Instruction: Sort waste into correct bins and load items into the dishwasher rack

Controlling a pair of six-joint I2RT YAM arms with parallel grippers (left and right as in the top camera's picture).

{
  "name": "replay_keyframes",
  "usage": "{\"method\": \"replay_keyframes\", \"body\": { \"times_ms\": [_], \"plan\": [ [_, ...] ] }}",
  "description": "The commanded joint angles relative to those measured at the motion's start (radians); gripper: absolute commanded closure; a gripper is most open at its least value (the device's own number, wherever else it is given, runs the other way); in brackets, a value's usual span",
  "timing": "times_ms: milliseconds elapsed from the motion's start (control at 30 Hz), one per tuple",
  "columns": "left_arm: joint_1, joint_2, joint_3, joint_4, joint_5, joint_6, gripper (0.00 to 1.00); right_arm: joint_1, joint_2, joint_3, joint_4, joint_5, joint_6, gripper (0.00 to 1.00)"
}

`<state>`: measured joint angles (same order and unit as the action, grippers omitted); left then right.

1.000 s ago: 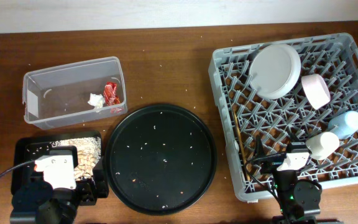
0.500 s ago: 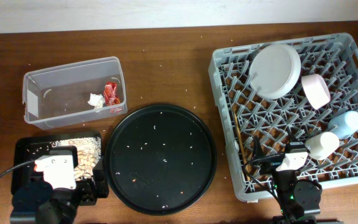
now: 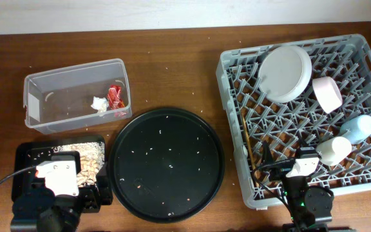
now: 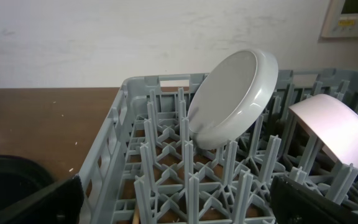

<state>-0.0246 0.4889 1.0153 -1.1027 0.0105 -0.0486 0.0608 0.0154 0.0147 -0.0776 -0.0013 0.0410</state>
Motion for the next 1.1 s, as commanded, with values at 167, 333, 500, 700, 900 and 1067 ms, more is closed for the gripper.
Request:
{"method": "replay_keyframes", "body": {
  "times_ms": [167, 333, 500, 700, 900, 1067],
  "plan": [
    [0.003, -0.062, -0.095, 0.022, -0.045, -0.003, 0.01, 0.004, -0.012, -0.009, 0.000, -0.010, -0.007, 0.02],
    [0.003, -0.227, -0.421, 0.299, -0.023, -0.004, 0.01, 0.004, -0.012, -0.009, 0.000, -0.010, -0.007, 0.02],
    [-0.002, -0.395, -0.735, 0.654, 0.031, -0.004, 0.01, 0.004, -0.012, -0.009, 0.000, -0.010, -0.007, 0.02],
    [-0.007, -0.484, -0.949, 1.083, -0.013, -0.003, 0.01, 0.004, -0.012, -0.009, 0.000, -0.010, -0.007, 0.02],
    [-0.013, -0.484, -1.006, 1.019, -0.044, -0.003, 0.01, 0.004, -0.012, -0.009, 0.000, -0.010, -0.007, 0.02],
    [-0.013, -0.484, -1.006, 1.019, -0.026, -0.004, 0.01, 0.004, -0.012, -0.009, 0.000, -0.010, -0.007, 0.02]
  ]
}}
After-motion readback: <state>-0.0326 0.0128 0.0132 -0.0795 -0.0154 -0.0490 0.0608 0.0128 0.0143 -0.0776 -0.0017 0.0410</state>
